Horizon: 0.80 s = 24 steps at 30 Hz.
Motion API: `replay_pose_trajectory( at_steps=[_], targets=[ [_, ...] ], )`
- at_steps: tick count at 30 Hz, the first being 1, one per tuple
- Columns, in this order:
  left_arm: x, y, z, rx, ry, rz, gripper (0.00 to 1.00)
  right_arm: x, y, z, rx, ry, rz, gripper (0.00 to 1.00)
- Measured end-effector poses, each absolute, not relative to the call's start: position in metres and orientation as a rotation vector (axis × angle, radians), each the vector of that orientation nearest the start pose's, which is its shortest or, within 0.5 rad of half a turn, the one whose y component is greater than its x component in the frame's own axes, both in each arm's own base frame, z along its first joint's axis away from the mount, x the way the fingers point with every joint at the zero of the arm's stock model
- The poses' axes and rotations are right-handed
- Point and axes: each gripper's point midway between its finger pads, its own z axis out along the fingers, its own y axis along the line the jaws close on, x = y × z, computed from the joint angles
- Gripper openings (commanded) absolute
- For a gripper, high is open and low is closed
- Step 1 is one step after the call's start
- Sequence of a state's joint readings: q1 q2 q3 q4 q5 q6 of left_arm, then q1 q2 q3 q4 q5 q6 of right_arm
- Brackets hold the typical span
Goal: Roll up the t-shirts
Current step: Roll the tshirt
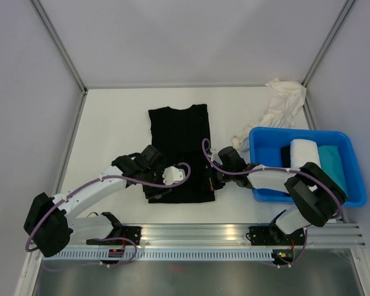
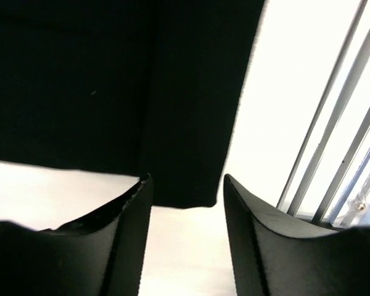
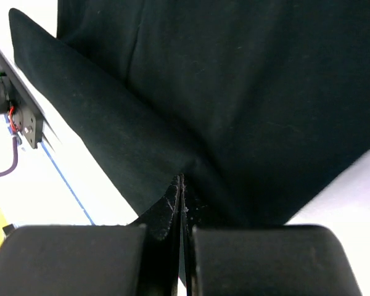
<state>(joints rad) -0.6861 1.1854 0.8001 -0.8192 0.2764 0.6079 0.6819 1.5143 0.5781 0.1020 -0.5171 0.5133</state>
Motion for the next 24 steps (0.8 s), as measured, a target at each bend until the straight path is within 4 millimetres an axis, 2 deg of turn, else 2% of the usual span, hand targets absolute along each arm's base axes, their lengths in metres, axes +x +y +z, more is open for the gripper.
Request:
replay_pose_trajectory(
  at_steps=[2,6,13,17,20,21,23,24],
  targets=[
    [0.149,-0.171,0.073,1.821,2.099,-0.367,0.61,0.182,0.28,0.03,-0.472,2.554,1.124,0.0],
    [0.135,-0.163,0.054,1.946,2.089,-0.271,0.65,0.184,0.281,0.029,-0.46,2.553,1.127,0.0],
    [0.14,-0.149,0.035,1.984,2.093,-0.13,0.66,0.184,0.282,0.028,-0.455,2.553,1.129,0.0],
    [0.143,-0.138,0.018,1.978,2.095,-0.05,0.63,0.184,0.282,0.028,-0.46,2.551,1.128,0.0],
    [0.146,-0.134,0.014,1.973,2.089,-0.012,0.48,0.185,0.282,0.028,-0.467,2.548,1.126,0.0],
    [0.148,-0.135,0.014,1.967,2.083,-0.004,0.35,0.185,0.282,0.028,-0.47,2.546,1.126,0.0],
    [0.152,-0.136,0.013,1.953,2.073,0.016,0.25,0.185,0.281,0.03,-0.483,2.537,1.124,0.03],
    [0.153,-0.136,0.013,1.95,2.069,0.017,0.17,0.184,0.281,0.032,-0.492,2.53,1.125,0.06]
  ],
)
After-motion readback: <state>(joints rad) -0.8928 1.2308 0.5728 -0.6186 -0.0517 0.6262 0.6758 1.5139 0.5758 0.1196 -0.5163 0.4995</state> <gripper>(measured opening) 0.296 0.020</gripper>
